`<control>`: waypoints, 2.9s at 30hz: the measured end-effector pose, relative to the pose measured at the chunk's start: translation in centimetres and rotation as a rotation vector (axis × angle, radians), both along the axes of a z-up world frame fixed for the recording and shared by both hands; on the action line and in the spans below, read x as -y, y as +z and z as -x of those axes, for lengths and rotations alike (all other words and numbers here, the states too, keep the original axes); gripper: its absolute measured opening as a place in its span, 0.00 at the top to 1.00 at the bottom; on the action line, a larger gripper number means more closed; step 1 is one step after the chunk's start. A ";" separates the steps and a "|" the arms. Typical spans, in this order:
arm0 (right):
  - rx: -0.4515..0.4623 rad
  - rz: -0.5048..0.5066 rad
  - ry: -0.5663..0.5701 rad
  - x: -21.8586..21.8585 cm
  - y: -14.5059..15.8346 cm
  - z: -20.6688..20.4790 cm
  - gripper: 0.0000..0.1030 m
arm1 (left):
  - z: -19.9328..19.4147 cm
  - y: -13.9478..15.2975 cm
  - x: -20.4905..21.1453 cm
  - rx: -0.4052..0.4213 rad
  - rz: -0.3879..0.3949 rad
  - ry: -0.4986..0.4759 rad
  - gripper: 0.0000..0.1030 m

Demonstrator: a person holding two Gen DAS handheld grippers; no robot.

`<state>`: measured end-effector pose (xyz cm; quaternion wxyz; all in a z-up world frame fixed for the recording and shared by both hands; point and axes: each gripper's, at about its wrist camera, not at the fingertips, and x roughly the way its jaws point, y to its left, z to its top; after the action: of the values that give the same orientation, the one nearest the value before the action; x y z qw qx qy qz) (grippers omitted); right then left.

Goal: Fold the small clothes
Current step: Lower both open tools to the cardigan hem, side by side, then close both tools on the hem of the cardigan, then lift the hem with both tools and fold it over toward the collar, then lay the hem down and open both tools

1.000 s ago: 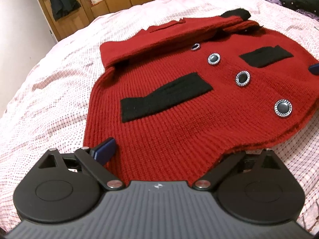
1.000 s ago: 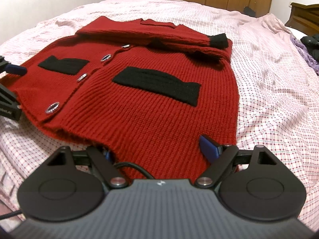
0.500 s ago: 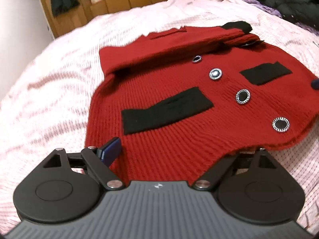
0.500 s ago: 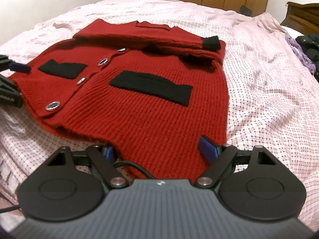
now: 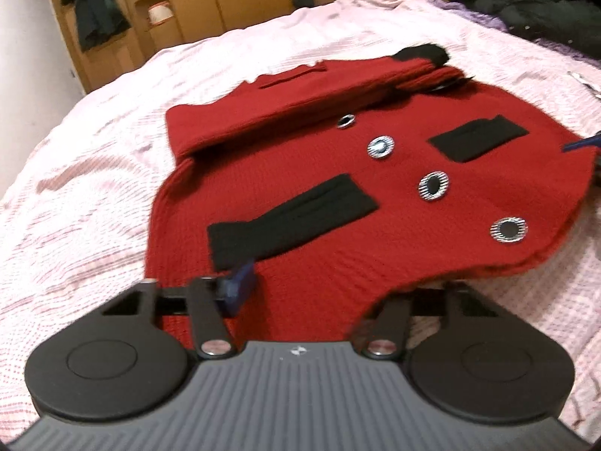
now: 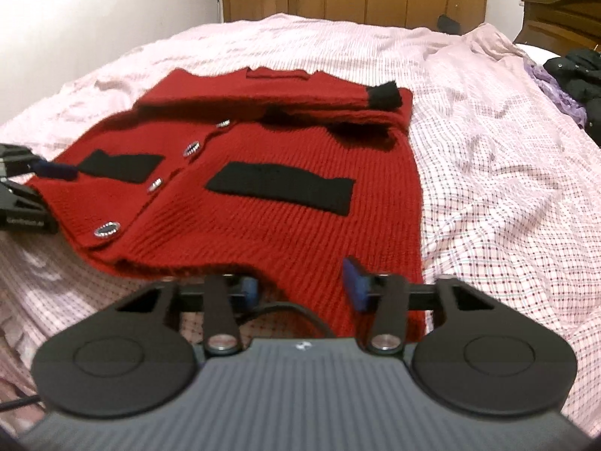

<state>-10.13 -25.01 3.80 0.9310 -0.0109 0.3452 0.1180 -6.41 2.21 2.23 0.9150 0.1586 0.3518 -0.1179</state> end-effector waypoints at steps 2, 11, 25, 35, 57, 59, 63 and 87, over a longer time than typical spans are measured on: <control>0.009 -0.014 -0.003 -0.1 0.3 0.0 0.78 | 0.2 0.4 0.3 -0.002 0.016 -0.014 0.66; 0.137 -0.031 -0.045 -0.1 2.9 -0.7 0.90 | 0.0 3.2 0.2 0.066 0.085 -0.001 0.85; 0.257 -0.024 -0.102 -1.0 6.7 -7.7 0.91 | -5.7 7.9 1.4 0.222 0.069 -0.015 0.91; 0.334 -0.020 -0.133 -1.2 9.3 -14.3 0.91 | -13.6 10.9 1.5 0.278 0.037 0.014 0.92; 0.175 0.066 -0.252 -3.1 0.5 -28.9 0.91 | -33.9 1.0 2.5 0.103 0.010 0.054 0.91; 0.143 0.069 -0.252 -3.0 -0.6 -29.6 0.91 | -34.7 -0.5 2.4 0.087 0.013 0.057 0.91; 0.134 0.081 -0.246 -3.4 -1.8 -29.9 0.91 | -34.7 -1.6 1.6 0.086 0.021 0.057 0.90; 0.097 -0.087 -0.131 -1.0 1.8 -24.6 0.44 | -23.5 4.6 -0.8 0.102 0.066 0.047 0.21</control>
<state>14.50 -24.01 5.56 0.9519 0.0464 0.2945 0.0713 17.13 3.01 6.87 0.9389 0.1261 0.3044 -0.0996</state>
